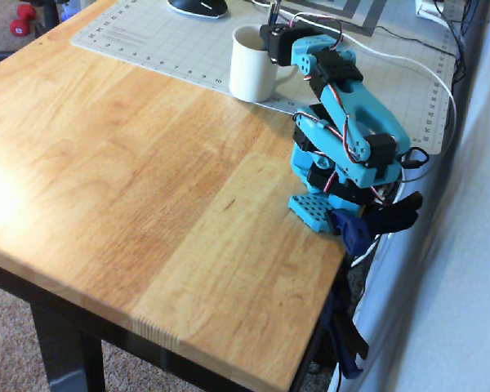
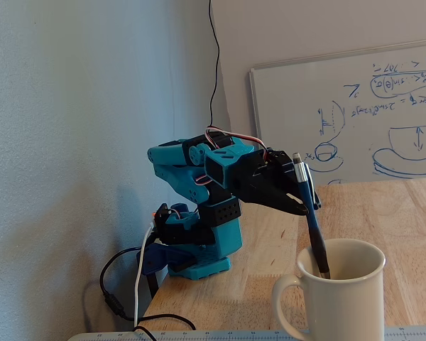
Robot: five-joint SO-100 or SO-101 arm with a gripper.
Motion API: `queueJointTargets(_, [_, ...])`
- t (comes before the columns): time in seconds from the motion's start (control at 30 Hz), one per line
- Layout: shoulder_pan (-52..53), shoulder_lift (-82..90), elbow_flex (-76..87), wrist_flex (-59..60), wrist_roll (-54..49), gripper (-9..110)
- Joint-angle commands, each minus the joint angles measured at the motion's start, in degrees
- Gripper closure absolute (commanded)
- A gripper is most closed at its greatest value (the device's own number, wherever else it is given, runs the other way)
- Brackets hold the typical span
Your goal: Grasp a pen and put it in a mug.
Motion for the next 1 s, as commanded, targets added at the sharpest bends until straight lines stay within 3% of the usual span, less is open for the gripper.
queueJointTargets(0.0, [0.62, -0.79, -1.23, -0.09, 4.83, 91])
queueJointTargets(0.27, [-1.85, -0.35, -0.53, -0.09, 20.21, 87])
queueJointTargets(0.7, [-15.56, -0.35, -1.05, -0.53, 57.48, 87])
queueJointTargets(0.97, [-26.89, -0.79, 3.08, 0.09, 71.89, 90])
